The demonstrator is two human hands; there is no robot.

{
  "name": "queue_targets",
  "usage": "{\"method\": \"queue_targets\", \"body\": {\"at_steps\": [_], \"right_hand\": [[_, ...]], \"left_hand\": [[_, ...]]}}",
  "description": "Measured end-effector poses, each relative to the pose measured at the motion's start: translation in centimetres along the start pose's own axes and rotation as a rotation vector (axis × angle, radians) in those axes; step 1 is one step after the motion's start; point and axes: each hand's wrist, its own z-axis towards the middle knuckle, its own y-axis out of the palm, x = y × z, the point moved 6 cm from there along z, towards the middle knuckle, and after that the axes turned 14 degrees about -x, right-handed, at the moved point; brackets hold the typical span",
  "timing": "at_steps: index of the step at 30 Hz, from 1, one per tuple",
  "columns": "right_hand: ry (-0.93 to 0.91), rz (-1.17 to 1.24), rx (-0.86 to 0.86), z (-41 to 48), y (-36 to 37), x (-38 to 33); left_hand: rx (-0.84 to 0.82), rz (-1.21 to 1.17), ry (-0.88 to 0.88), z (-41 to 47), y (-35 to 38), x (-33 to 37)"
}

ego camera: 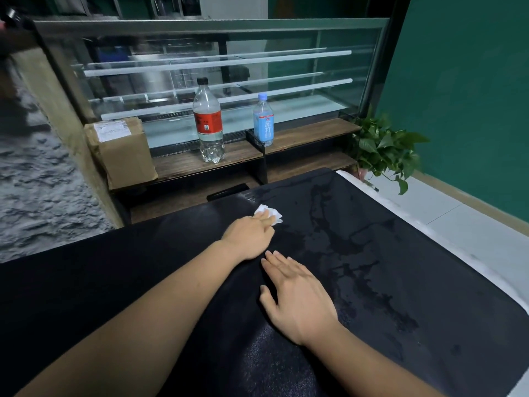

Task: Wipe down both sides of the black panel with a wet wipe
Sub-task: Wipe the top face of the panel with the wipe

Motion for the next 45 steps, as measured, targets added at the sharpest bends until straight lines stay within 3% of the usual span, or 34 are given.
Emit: {"method": "queue_targets", "body": {"at_steps": [7, 17, 30, 41, 45], "right_hand": [[-0.006, 0.001, -0.005, 0.2, 0.0, 0.0], [-0.014, 0.015, 0.009, 0.4, 0.0, 0.1], [-0.01, 0.02, 0.03, 0.4, 0.2, 0.1], [-0.009, 0.016, 0.023, 0.5, 0.2, 0.0], [-0.011, 0.013, 0.02, 0.7, 0.2, 0.0]], "left_hand": [[-0.045, -0.037, 0.046, 1.4, -0.2, -3.0], [-0.01, -0.069, -0.08, 4.1, -3.3, -7.7], [0.09, -0.127, -0.196, 5.7, -4.2, -6.3], [0.035, -0.082, 0.094, 5.1, -1.7, -0.9], [0.015, -0.105, 0.126, 5.2, -2.2, -1.6]]}}
